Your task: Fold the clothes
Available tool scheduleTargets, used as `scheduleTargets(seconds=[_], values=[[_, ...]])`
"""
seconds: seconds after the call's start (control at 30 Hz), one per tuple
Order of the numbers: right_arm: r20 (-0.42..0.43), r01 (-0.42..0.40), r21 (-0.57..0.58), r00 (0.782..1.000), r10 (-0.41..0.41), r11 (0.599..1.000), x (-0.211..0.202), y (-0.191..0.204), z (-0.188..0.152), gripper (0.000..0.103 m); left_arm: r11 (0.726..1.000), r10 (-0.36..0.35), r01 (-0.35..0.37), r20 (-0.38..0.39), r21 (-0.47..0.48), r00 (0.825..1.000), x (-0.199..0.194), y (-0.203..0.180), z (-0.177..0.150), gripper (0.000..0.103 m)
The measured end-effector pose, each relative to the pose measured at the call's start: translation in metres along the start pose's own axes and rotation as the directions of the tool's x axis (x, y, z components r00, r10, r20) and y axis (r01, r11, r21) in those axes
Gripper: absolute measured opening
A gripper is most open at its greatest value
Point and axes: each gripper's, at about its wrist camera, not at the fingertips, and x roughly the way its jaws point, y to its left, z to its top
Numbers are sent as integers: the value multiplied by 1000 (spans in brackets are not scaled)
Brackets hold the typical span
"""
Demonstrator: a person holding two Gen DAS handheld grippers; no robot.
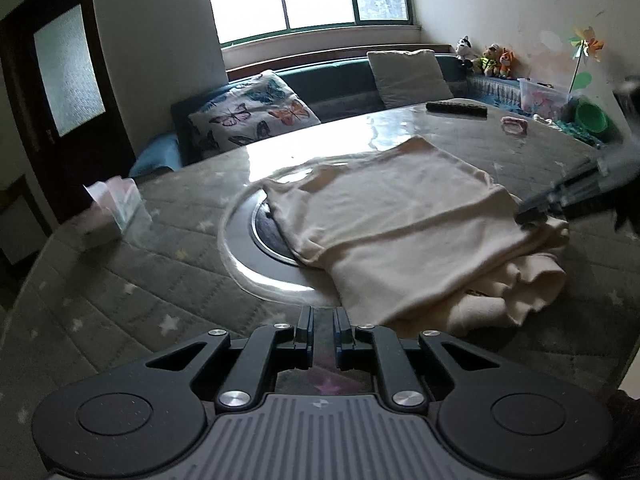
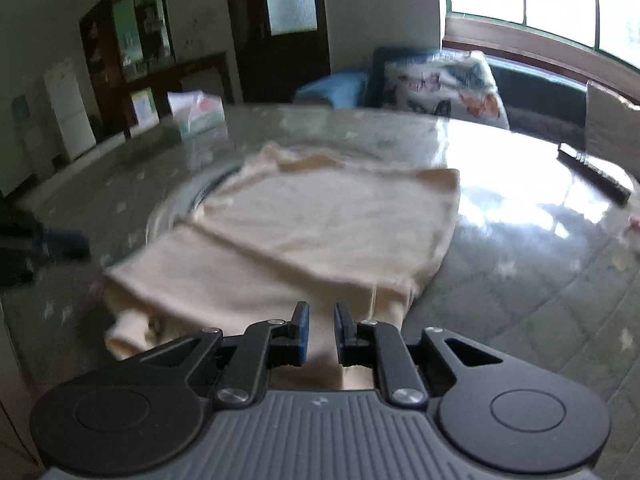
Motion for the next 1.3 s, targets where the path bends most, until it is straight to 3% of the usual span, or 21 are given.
scheduleTargets(seconds=[0.23,0.4,0.7,0.87,1.13,1.3], values=[[57,7,20,998,-8,1000,-10,-6,13,13,999,-30,31,25,-19,999,26,-2,23,12],[55,9,26,998,-10,1000,11,-8,24,13,997,-66,67,29,-35,997,61,-11,41,12],[32,23,53,999,-25,998,20,-18,17,13,995,-87,85,-41,-61,995,112,-12,41,12],[30,18,-5,999,-18,1000,9,-9,10,13,996,-81,80,-27,-40,996,103,-14,41,12],[24,7,-77,1000,-5,997,-7,5,-4,17,991,-92,92,-3,96,996,61,-31,26,12],[16,13,-97,1000,-11,995,-10,5,-9,18,974,-100,100,-13,204,995,28,-43,6,22]])
